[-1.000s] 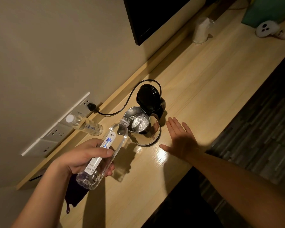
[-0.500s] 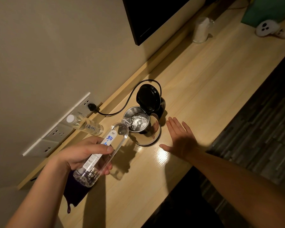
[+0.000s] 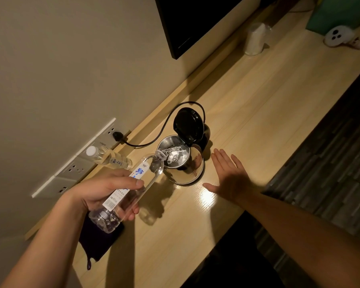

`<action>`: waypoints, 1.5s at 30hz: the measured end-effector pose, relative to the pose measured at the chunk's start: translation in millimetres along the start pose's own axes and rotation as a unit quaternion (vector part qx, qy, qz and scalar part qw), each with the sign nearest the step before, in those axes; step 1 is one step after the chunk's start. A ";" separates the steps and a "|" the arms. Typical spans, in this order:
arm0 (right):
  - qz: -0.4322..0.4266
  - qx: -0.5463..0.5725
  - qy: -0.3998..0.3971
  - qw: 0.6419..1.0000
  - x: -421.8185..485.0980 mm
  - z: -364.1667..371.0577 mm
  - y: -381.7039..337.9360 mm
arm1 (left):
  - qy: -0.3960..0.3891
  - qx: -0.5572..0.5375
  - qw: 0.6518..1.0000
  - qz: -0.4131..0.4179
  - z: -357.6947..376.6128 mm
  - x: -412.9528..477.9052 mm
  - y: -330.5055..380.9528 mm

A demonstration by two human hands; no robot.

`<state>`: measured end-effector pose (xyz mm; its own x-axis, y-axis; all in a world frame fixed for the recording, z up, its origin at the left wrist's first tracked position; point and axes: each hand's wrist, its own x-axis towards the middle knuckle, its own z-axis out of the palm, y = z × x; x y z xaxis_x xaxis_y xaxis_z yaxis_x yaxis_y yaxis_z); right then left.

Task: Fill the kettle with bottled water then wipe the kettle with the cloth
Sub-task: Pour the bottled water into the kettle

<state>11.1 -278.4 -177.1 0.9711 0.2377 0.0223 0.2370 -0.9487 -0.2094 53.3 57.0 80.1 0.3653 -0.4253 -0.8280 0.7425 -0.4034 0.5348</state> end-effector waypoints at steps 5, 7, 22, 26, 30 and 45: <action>0.001 0.000 -0.002 1.000 -0.3 -4.9 -1.0 | 0.002 -0.008 1.000 -0.020 0.3 -2.2 5.1; 0.004 -0.001 -0.008 1.000 -0.4 -6.8 -1.7 | 0.002 -0.013 1.000 -0.024 -0.5 -2.4 5.8; 0.016 -0.005 -0.045 0.999 1.2 -15.5 -5.2 | 0.017 0.059 0.993 -0.102 -5.0 -0.1 34.9; 0.018 -0.010 -0.052 0.998 1.0 -18.0 -6.1 | 0.018 0.085 0.987 -0.138 -4.3 0.7 46.8; 0.014 -0.015 -0.050 0.999 -0.1 -19.6 -5.9 | 0.002 0.124 0.976 -0.176 -8.8 3.6 64.2; 0.007 0.000 -0.031 0.999 -1.4 -17.3 -4.0 | 0.034 0.188 0.964 -0.185 -17.1 13.5 95.0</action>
<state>9.3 -278.6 -159.3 0.9706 0.2370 -0.0412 0.2236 -0.9520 -0.2089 138.4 26.8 116.8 0.1605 -0.1463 -0.9761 0.5772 -0.7883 0.2131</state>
